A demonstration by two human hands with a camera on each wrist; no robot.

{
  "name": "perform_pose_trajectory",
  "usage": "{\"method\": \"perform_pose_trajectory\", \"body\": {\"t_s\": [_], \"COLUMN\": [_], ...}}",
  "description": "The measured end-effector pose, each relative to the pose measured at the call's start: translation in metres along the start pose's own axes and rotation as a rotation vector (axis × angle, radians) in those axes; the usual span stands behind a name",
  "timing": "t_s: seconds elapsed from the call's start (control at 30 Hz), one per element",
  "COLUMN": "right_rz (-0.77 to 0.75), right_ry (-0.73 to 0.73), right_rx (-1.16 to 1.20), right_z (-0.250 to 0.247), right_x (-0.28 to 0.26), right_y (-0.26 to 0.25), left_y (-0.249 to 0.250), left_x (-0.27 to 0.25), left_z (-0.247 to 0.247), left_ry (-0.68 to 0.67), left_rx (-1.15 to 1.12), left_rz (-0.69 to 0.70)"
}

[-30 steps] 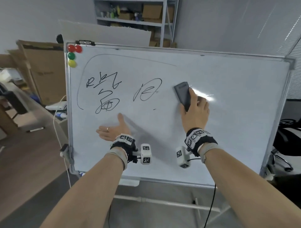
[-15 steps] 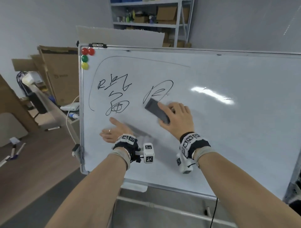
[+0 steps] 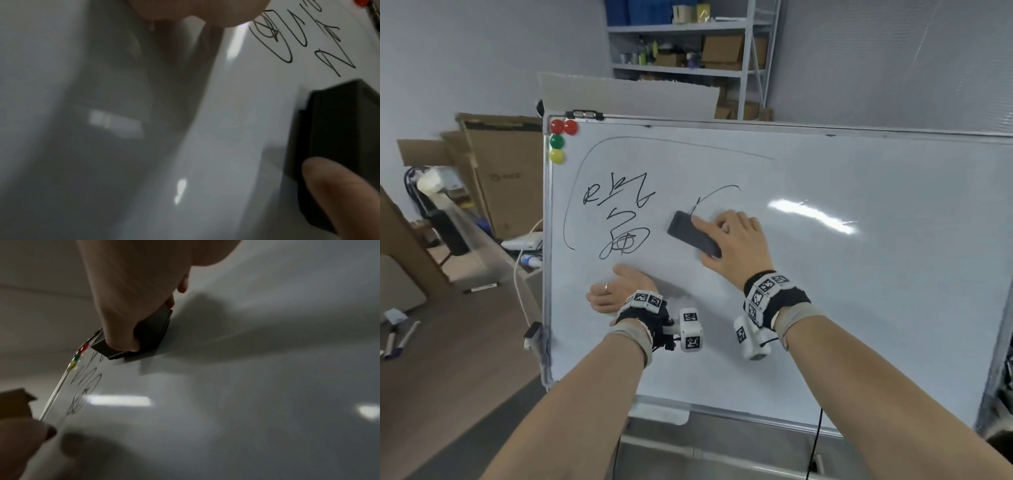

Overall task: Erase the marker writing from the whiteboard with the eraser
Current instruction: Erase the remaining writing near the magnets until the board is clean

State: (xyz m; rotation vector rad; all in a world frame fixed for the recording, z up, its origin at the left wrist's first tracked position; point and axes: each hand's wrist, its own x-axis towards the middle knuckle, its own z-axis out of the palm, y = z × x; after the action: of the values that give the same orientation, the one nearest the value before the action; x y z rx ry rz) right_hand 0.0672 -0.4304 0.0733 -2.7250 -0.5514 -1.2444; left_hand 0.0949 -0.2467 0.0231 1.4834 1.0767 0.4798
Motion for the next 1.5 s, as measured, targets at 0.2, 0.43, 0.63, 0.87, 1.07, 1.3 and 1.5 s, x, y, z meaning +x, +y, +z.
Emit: {"method": "perform_pose_trajectory", "body": {"t_s": [0.2, 0.43, 0.63, 0.87, 1.07, 1.3, 1.5], "right_rz": [0.324, -0.014, 0.088, 0.104, 0.1, 0.649, 0.41], "right_ry": [0.299, 0.01, 0.064, 0.083, 0.037, 0.415, 0.246], "right_rx": [-0.136, 0.047, -0.055, 0.033, 0.006, -0.216, -0.053], "right_z": [-0.016, 0.008, -0.003, -0.001, -0.005, -0.05, -0.02], "right_x": [0.017, 0.015, 0.023, 0.015, 0.018, 0.033, 0.053], "right_y": [0.032, -0.007, 0.007, 0.007, 0.007, 0.071, 0.013], "left_y": [-0.001, 0.0, 0.001, -0.008, -0.005, -0.003, -0.004], "left_x": [0.014, 0.022, 0.027, 0.023, 0.024, 0.026, 0.038], "left_z": [-0.005, -0.006, -0.006, -0.002, 0.003, 0.01, 0.002], "left_ry": [0.023, 0.018, 0.005, 0.013, 0.071, 0.105, 0.076], "left_rx": [0.017, 0.023, 0.019, 0.063, 0.044, 0.023, 0.016], "left_rz": [-0.007, -0.014, -0.02, 0.02, -0.044, -0.064, -0.064]}}
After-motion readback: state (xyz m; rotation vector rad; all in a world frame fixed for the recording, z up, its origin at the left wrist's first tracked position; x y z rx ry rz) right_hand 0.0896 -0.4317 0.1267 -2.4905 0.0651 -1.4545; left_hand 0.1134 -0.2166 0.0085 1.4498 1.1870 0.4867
